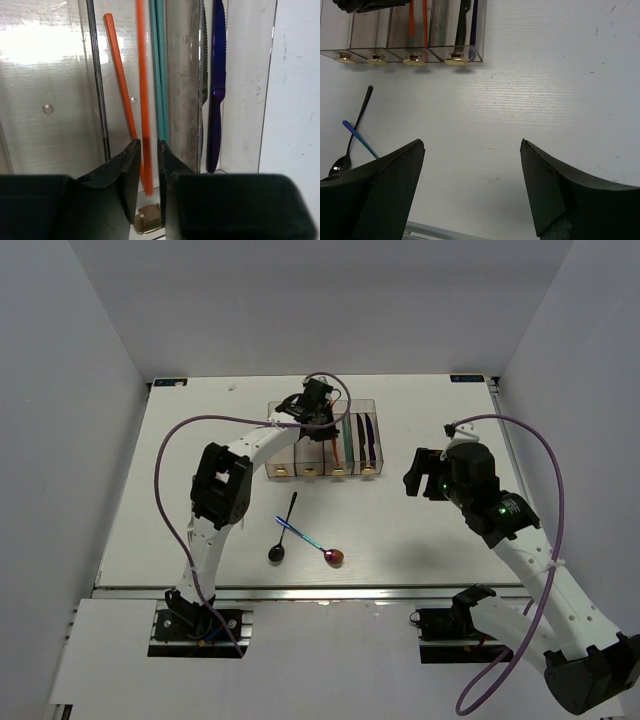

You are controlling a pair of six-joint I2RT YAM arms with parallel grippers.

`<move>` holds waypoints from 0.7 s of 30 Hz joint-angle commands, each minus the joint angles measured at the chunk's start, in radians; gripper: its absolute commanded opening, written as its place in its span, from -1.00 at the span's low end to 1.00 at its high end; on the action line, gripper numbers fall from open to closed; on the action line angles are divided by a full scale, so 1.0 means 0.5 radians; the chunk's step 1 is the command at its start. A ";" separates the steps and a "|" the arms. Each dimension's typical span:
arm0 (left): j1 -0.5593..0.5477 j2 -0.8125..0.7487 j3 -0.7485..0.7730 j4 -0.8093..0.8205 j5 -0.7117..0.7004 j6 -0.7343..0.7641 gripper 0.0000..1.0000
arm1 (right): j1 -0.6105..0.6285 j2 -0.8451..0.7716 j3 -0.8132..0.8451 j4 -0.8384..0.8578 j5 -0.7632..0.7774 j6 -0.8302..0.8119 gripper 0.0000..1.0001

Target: Sort the eating utensils into containers

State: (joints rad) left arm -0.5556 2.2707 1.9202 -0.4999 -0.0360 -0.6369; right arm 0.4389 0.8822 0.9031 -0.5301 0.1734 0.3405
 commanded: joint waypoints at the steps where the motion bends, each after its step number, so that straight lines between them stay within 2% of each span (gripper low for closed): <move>1: 0.001 -0.059 0.071 0.015 0.054 -0.021 -0.37 | -0.010 -0.034 0.034 -0.008 -0.006 -0.021 0.65; 2: 0.001 -0.071 0.062 0.018 0.057 -0.030 -0.20 | -0.013 -0.031 0.038 -0.008 -0.018 -0.024 0.66; 5: 0.001 -0.157 0.022 0.040 0.066 -0.042 0.11 | -0.010 -0.019 0.050 0.008 -0.110 -0.061 0.65; 7: 0.001 -0.225 0.028 0.027 0.072 -0.045 0.21 | -0.010 -0.013 0.047 0.032 -0.181 -0.089 0.65; 9: 0.001 -0.277 0.034 0.000 0.069 -0.045 0.35 | -0.010 -0.028 0.019 0.087 -0.389 -0.141 0.74; 10: 0.004 -0.350 0.019 -0.006 0.069 -0.045 0.38 | -0.010 -0.037 -0.042 0.218 -0.554 -0.174 0.79; 11: 0.004 -0.396 0.010 -0.037 0.054 -0.045 0.47 | -0.010 -0.046 -0.079 0.308 -0.987 -0.245 0.79; 12: 0.001 -0.451 -0.005 -0.061 0.014 -0.042 0.54 | -0.010 -0.031 -0.109 0.394 -1.185 -0.251 0.79; 13: 0.001 -0.586 -0.060 -0.092 -0.108 -0.045 0.75 | 0.018 -0.007 -0.128 0.507 -1.333 -0.242 0.79; 14: 0.004 -0.666 -0.106 -0.126 -0.206 -0.042 0.81 | 0.055 0.073 -0.119 0.520 -1.389 -0.242 0.79; 15: 0.004 -0.755 -0.179 -0.144 -0.322 -0.036 0.96 | 0.189 0.119 -0.095 0.511 -1.323 -0.285 0.79; 16: 0.013 -0.862 -0.283 -0.120 -0.509 -0.033 0.96 | 0.275 0.168 -0.073 0.493 -1.216 -0.306 0.79; 17: 0.062 -1.070 -0.503 -0.105 -0.562 -0.039 0.96 | 0.355 0.269 -0.036 0.493 -1.039 -0.325 0.79; 19: 0.208 -1.279 -0.710 -0.108 -0.590 -0.082 0.96 | 0.567 0.377 -0.006 0.523 -0.912 -0.328 0.79; 21: 0.310 -1.623 -0.980 -0.178 -0.664 -0.076 0.96 | 0.759 0.582 0.056 0.557 -0.722 -0.340 0.79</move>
State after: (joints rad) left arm -0.4950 1.6524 1.5440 -0.5362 -0.2314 -0.6632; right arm 0.7197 1.0950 0.8730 -0.3176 -0.2733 0.2066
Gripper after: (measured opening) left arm 0.982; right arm 0.894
